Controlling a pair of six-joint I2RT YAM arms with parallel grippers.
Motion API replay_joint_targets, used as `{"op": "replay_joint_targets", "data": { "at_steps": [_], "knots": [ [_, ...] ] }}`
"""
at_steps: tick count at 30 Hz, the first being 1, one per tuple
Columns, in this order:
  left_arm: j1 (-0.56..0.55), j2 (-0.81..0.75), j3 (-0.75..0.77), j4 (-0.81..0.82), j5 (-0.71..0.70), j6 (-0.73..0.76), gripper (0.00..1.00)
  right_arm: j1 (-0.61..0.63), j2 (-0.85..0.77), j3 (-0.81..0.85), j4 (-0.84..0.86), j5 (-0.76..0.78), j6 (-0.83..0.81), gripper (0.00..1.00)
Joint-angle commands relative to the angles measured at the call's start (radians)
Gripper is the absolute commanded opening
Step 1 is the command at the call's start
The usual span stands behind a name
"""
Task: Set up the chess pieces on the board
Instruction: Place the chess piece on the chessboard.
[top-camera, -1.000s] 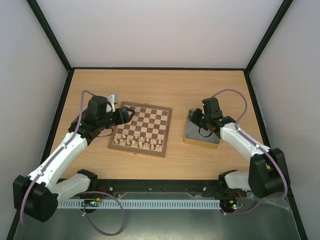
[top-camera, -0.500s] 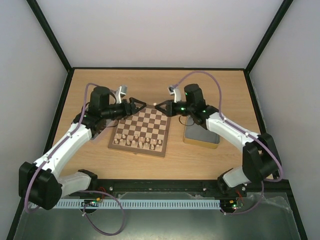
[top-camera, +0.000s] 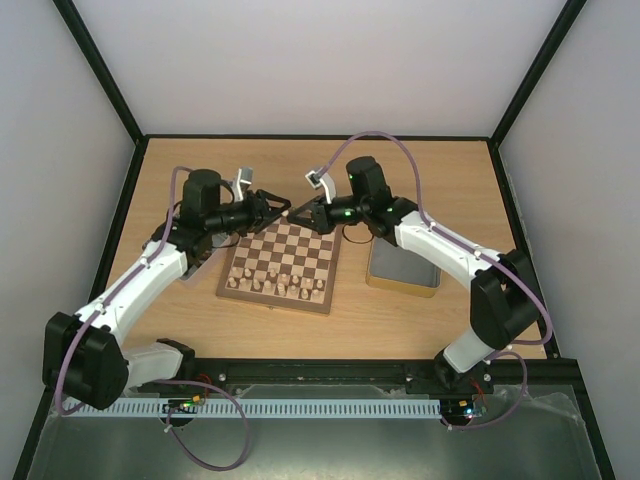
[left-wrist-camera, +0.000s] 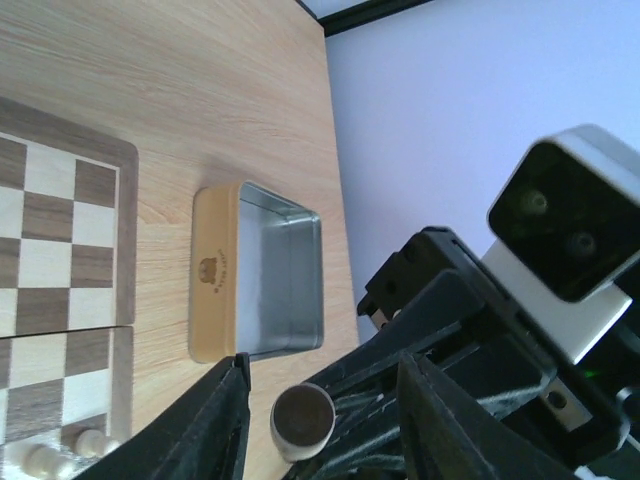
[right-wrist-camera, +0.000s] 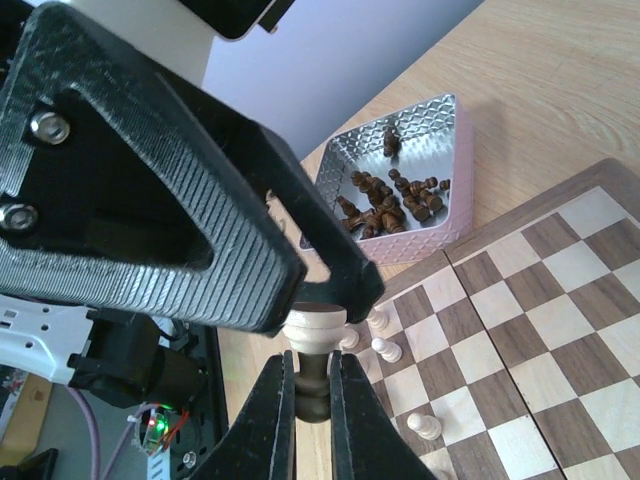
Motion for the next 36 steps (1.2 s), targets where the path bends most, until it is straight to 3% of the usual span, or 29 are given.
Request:
{"op": "replay_joint_targets", "data": {
  "at_steps": [1,9,15,19,21,23,25,28,31,36],
  "knots": [
    [0.008,-0.009,-0.028,0.106,0.01,-0.111,0.42,0.005,0.004,0.024,0.002,-0.038,-0.022,0.02],
    [0.006,-0.006,-0.04,0.099,0.041,-0.119,0.29,0.006,0.002,0.022,0.092,-0.006,0.05,0.02],
    [0.001,-0.009,-0.054,0.098,0.055,-0.127,0.28,0.006,-0.003,0.002,0.149,0.032,0.098,0.02],
    [-0.007,-0.011,-0.058,0.106,0.049,-0.135,0.12,0.006,-0.007,-0.008,0.167,0.049,0.117,0.02],
    [-0.007,-0.015,-0.056,0.107,0.04,-0.139,0.09,0.006,-0.024,-0.024,0.183,0.05,0.127,0.02],
    [-0.007,-0.019,-0.053,0.109,0.027,-0.15,0.08,0.006,-0.046,-0.049,0.202,0.066,0.145,0.1],
    [-0.006,-0.025,-0.053,0.112,0.012,-0.181,0.07,0.006,-0.077,-0.094,0.238,0.098,0.192,0.25],
    [-0.007,-0.029,-0.06,0.13,-0.004,-0.296,0.06,0.007,-0.14,-0.181,0.399,0.167,0.354,0.38],
    [-0.006,-0.037,-0.087,0.197,0.005,-0.444,0.06,0.03,-0.204,-0.267,0.557,0.288,0.514,0.44],
    [-0.01,-0.034,-0.14,0.356,-0.001,-0.695,0.06,0.07,-0.226,-0.311,0.643,0.443,0.63,0.5]
  ]
}}
